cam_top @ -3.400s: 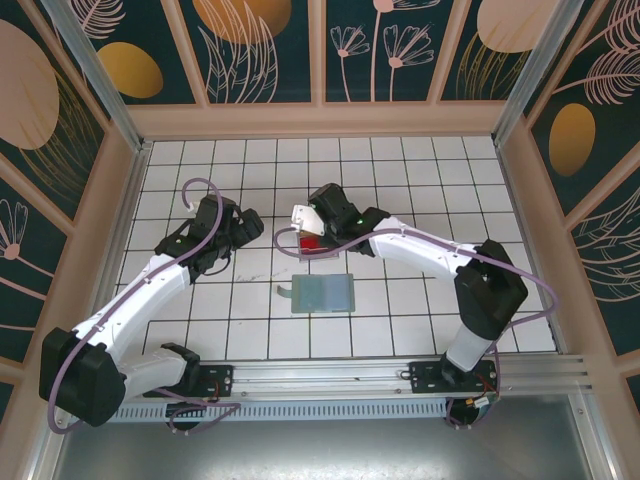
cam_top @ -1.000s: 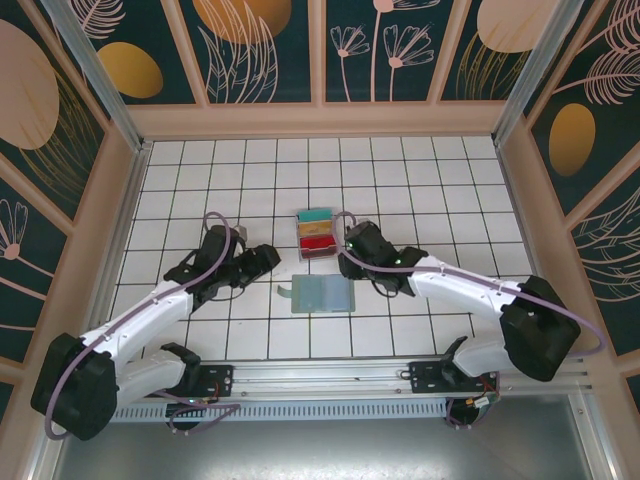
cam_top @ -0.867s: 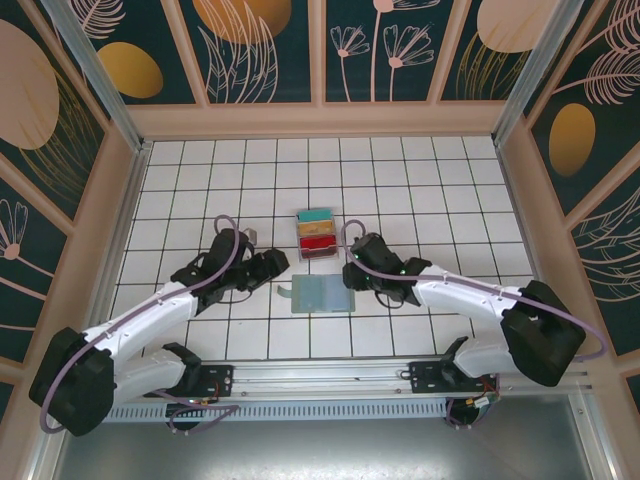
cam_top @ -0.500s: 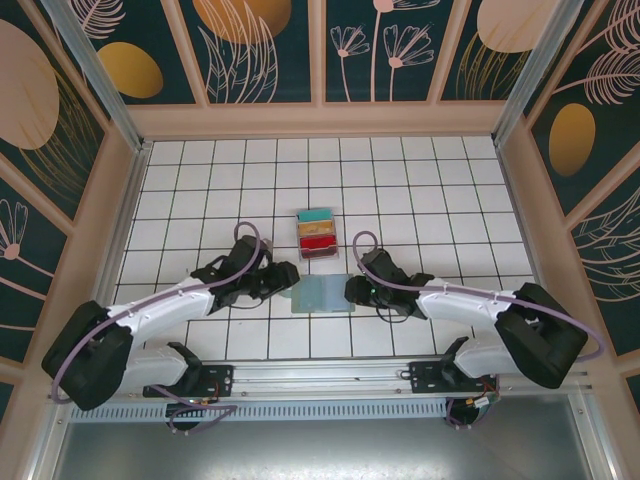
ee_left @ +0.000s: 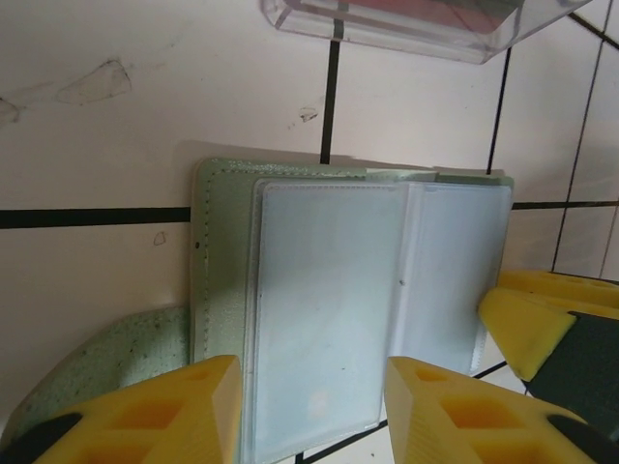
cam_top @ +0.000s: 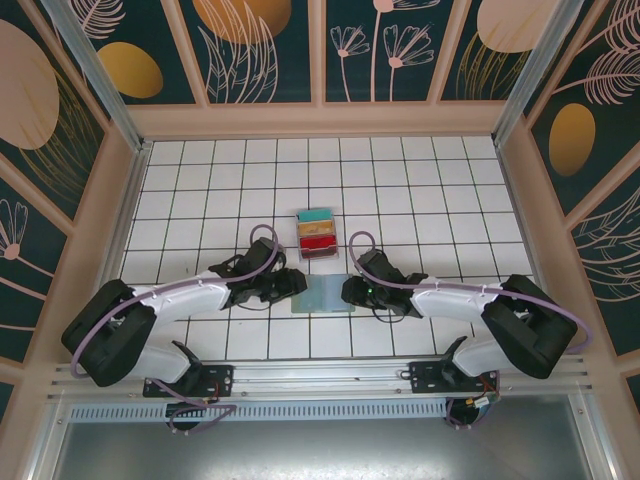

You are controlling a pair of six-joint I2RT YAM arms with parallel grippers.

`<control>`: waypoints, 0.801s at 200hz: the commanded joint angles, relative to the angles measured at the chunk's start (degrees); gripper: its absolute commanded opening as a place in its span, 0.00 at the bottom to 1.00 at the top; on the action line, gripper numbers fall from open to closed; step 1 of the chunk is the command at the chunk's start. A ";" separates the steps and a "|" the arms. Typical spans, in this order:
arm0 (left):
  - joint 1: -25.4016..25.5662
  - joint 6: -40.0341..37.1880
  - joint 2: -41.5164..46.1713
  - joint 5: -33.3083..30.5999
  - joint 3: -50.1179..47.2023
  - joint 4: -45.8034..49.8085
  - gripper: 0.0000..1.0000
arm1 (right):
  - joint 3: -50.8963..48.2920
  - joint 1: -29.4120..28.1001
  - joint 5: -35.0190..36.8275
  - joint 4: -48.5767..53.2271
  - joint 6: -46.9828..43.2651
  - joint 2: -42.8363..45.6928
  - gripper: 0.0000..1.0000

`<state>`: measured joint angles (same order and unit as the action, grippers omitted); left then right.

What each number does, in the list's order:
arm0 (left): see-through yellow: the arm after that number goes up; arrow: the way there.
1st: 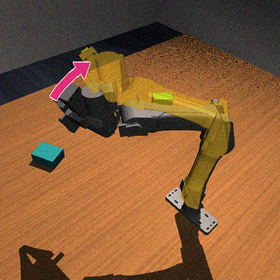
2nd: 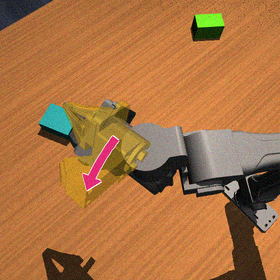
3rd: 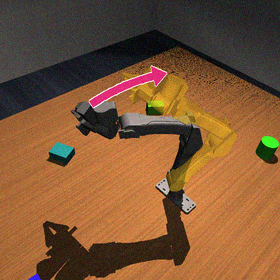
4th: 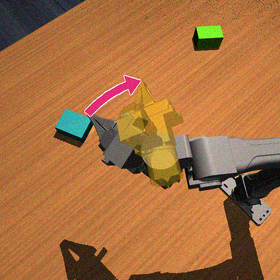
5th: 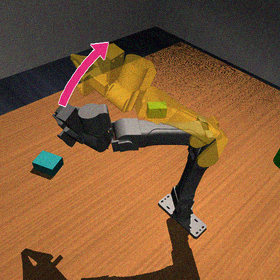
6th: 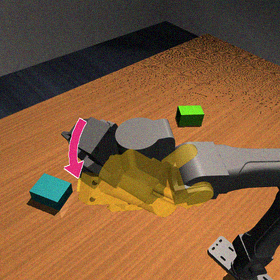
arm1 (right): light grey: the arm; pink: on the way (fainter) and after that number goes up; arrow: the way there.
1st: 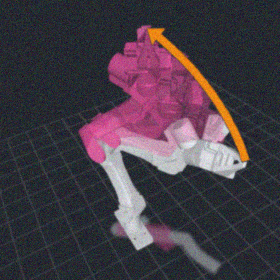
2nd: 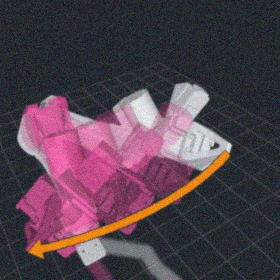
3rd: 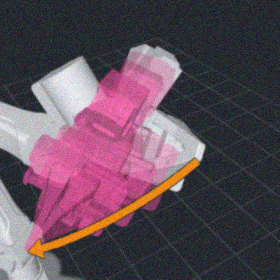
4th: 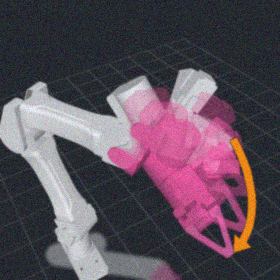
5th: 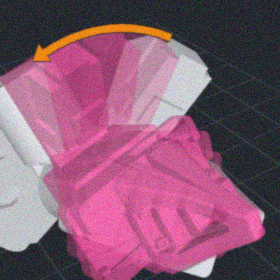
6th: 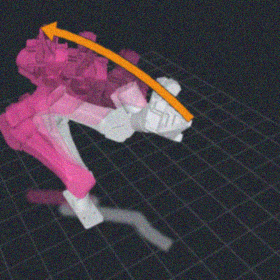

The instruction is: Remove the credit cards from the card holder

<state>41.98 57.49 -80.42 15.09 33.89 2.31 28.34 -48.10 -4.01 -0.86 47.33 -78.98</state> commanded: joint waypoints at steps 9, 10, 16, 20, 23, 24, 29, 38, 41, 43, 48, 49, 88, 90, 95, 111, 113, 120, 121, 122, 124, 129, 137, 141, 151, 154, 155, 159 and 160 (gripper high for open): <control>0.69 -1.36 -1.72 1.05 1.27 -0.73 0.43 | -0.20 -0.47 -1.00 -1.92 1.36 -1.57 0.34; 0.67 -1.39 -1.74 1.06 1.31 -0.73 0.44 | -0.21 -0.44 -1.00 -1.89 1.36 -1.55 0.34; 0.77 -1.47 -2.00 1.16 1.35 -0.72 0.43 | -0.29 -0.47 -1.02 -1.93 1.45 -1.51 0.35; 0.86 -1.45 -2.22 1.17 1.44 -0.68 0.43 | -0.30 -0.51 -1.00 -2.00 1.53 -1.53 0.35; 0.92 -1.49 -2.34 1.17 1.52 -0.64 0.43 | -0.30 -0.51 -1.00 -2.02 1.46 -1.53 0.34; 1.00 -1.54 -2.40 1.17 1.52 -0.64 0.43 | -0.30 -0.51 -1.00 -2.03 1.50 -1.48 0.35; 1.08 -1.58 -2.51 1.16 1.60 -0.64 0.43 | -0.30 -0.53 -0.97 -2.00 1.53 -1.52 0.34; 1.26 -1.75 -2.78 1.08 1.73 -0.54 0.43 | -0.30 -0.60 -0.89 -2.02 1.61 -1.55 0.35; 1.34 -1.77 -2.92 1.09 1.79 -0.48 0.43 | -0.30 -0.60 -0.86 -1.99 1.57 -1.61 0.34; 1.37 -1.77 -2.95 1.15 1.79 -0.42 0.43 | -0.30 -0.64 -0.90 -2.03 1.57 -1.61 0.34; 1.44 -1.85 -3.14 1.21 1.87 -0.52 0.43 | -0.30 -0.68 -0.92 -2.10 1.64 -1.62 0.34; 1.44 -1.85 -3.19 1.23 1.88 -0.54 0.43 | -0.30 -0.68 -0.92 -2.07 1.68 -1.66 0.35; 2.27 -2.55 -4.68 1.08 3.05 -0.05 0.43 | -0.56 -0.95 -0.91 -2.44 2.11 -1.84 0.34; 2.31 -2.60 -4.79 1.08 3.10 -0.03 0.43 | -0.56 -0.97 -0.98 -2.47 2.16 -1.87 0.34; 2.40 -2.76 -5.09 1.16 3.27 0.06 0.43 | -0.56 -1.09 -1.00 -2.49 2.17 -1.85 0.34; 2.83 -3.00 -6.19 1.18 3.89 0.37 0.43 | -0.49 -1.23 -1.00 -2.61 2.24 -1.90 0.34; 2.84 -3.00 -6.36 1.17 3.90 0.45 0.43 | -0.48 -1.28 -1.04 -2.60 2.17 -1.95 0.34; 2.94 -3.08 -6.90 1.24 4.28 0.72 0.42 | -0.48 -1.30 -1.00 -2.53 2.22 -1.97 0.34; 2.98 -3.09 -6.96 1.25 4.31 0.79 0.42 | -0.48 -1.34 -1.00 -2.50 2.27 -1.97 0.34; 3.00 -3.05 -7.08 1.25 4.33 0.82 0.42 | -0.48 -1.36 -0.96 -2.53 2.21 -1.97 0.34; 3.08 -3.12 -7.15 1.25 4.41 0.92 0.42 | -0.41 -1.38 -0.92 -2.56 2.19 -1.97 0.34; 3.23 -3.19 -7.38 1.26 4.63 0.95 0.41 | -0.39 -1.39 -0.91 -2.50 2.27 -1.96 0.34; 3.54 -3.35 -7.54 1.26 4.93 0.95 0.41 | -0.39 -1.47 -0.82 -2.44 2.25 -1.97 0.34; 3.75 -3.40 -7.66 1.23 5.06 0.88 0.42 | -0.39 -1.47 -0.82 -2.41 2.27 -1.92 0.34; 4.06 -3.65 -8.07 1.34 5.62 0.95 0.42 | -0.39 -1.56 -0.82 -2.41 2.34 -1.97 0.34; 4.10 -3.74 -8.22 1.41 5.81 1.01 0.42 | -0.39 -1.56 -0.79 -2.45 2.41 -1.97 0.34; 4.13 -3.81 -8.29 1.42 5.82 1.02 0.42 | -0.39 -1.61 -0.85 -2.42 2.37 -1.92 0.34; 4.28 -3.94 -8.46 1.43 6.07 1.12 0.42 | -0.39 -1.56 -0.82 -2.45 2.40 -2.04 0.34; 4.31 -3.96 -8.54 1.43 6.13 1.16 0.42 | -0.39 -1.56 -0.82 -2.46 2.36 -2.05 0.34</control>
<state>45.36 55.33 -87.55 16.08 37.98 2.37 28.34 -48.49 -3.55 -1.52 48.62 -79.31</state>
